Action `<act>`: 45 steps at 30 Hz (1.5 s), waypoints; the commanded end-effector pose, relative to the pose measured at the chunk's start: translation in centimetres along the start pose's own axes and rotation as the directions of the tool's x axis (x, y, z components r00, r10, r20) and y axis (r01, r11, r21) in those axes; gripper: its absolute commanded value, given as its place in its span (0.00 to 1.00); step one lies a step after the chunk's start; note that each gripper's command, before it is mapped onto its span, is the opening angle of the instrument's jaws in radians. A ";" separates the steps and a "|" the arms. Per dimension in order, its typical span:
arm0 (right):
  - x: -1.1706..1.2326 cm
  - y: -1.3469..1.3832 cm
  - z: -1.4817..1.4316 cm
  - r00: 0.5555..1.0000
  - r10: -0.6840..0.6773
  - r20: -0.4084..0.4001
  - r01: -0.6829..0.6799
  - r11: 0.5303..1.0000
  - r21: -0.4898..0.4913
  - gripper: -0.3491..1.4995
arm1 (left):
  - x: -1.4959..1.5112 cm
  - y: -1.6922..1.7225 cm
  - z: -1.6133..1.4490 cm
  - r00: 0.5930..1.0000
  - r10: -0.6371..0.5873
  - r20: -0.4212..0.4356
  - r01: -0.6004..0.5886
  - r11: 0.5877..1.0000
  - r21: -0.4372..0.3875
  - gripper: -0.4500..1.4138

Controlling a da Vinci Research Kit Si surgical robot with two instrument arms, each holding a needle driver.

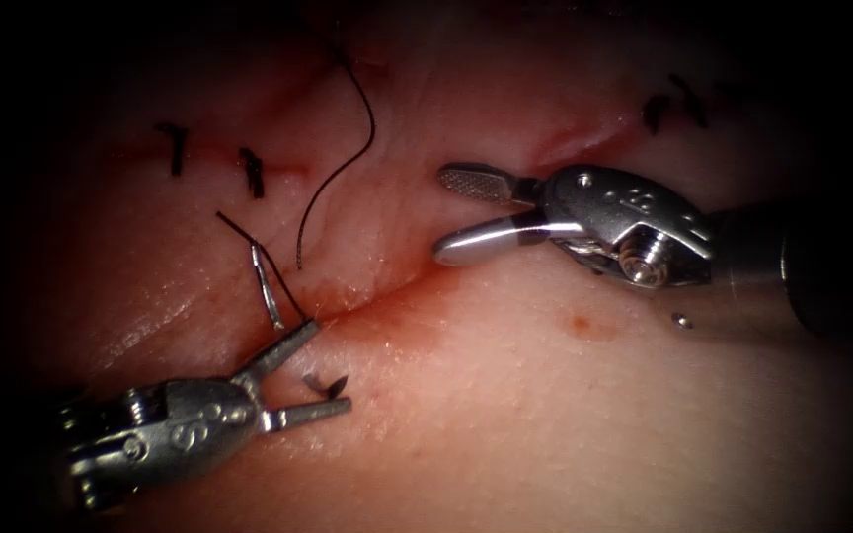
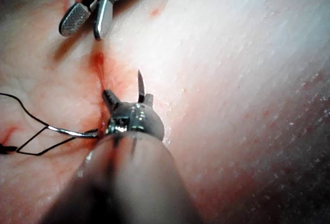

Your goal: Wound Closure

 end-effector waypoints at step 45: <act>-0.60 -1.26 0.66 0.944 -0.329 0.023 0.307 0.901 0.307 0.91 | 0.22 -0.07 -0.61 0.708 -0.630 -0.320 0.373 0.717 -0.588 0.00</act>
